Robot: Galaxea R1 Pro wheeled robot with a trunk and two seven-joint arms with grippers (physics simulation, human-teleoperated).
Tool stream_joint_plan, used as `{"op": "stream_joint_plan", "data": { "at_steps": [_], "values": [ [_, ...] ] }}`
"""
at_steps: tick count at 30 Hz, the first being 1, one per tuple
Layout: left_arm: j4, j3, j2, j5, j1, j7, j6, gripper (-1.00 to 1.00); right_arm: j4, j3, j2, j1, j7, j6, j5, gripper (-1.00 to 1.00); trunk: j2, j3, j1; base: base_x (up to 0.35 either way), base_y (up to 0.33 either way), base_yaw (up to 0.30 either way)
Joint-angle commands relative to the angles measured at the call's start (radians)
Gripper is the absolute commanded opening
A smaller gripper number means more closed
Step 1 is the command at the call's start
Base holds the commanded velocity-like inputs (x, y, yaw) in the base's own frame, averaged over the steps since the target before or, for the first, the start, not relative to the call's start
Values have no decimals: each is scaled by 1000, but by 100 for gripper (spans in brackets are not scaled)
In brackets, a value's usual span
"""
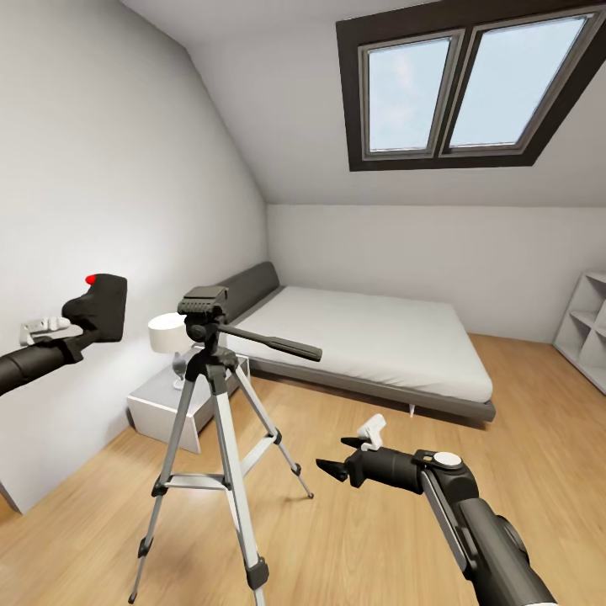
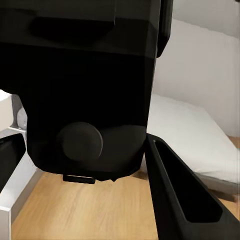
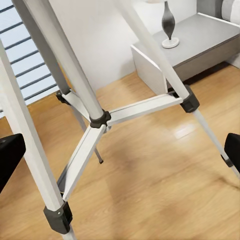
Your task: Attach the digital camera to the camera tripod in the bedroom.
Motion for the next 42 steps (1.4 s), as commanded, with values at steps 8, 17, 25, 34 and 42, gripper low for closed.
{"op": "stream_joint_plan", "data": {
  "at_steps": [8, 17, 25, 34, 42],
  "values": [
    [38, -44, 12, -53, -45, 58, 56, -100, -4, 5, -25, -21, 1, 51, 2, 100, -1, -1, 0, 0, 0, 0],
    [47, -95, 15, -64, -95, 118, 101, -100, -9, 7, -29, -24, 0, 76, 3, 100, -1, -1, 0, 0, 0, 0],
    [48, -198, 15, -67, -119, 122, 104, -100, -9, 7, -30, -24, 0, 78, 2, 100, -1, -1, 0, 0, 0, 0],
    [48, -199, 15, -69, -119, 124, 105, -100, -9, 8, -5, -20, -3, 77, 5, 100, -1, -1, 0, 0, 0, 0],
    [48, -199, 15, -70, -119, 123, 105, -100, -9, 17, 46, -2, -8, 76, 15, 100, -1, -1, 0, 0, 0, 0]
  ]
}}
